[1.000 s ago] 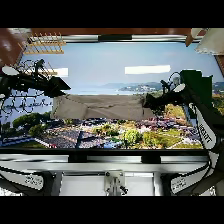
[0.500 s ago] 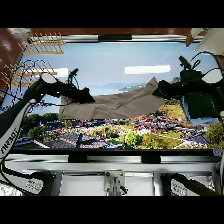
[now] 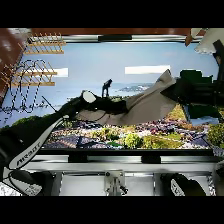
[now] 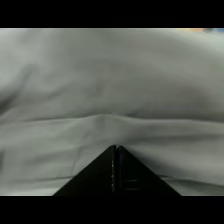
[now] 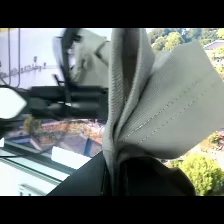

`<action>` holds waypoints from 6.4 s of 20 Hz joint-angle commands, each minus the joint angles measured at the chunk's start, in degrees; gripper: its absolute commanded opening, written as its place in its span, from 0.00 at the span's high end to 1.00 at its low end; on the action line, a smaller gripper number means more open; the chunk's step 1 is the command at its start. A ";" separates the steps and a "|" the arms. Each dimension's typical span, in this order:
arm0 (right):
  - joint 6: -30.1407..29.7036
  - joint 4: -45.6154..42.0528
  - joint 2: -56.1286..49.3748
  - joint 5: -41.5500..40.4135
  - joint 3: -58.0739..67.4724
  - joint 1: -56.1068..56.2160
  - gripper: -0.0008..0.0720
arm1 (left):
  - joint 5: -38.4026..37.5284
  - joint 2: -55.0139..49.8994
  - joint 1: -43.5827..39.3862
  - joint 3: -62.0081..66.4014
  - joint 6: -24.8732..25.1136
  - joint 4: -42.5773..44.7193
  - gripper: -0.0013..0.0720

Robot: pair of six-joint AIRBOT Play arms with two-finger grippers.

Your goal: Fold the shirts.

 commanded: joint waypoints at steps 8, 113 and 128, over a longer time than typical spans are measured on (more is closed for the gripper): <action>3.43 -0.39 0.26 -3.98 0.04 1.60 0.88 | -7.30 8.55 9.16 2.14 3.52 11.08 0.94; -14.75 -6.64 -47.78 -76.13 27.23 -10.16 0.88 | -22.47 43.71 39.21 -11.30 -0.96 25.20 0.94; -4.68 -33.18 -35.28 -8.00 26.60 -21.29 0.88 | -23.52 43.71 39.21 -11.30 -0.96 25.20 0.94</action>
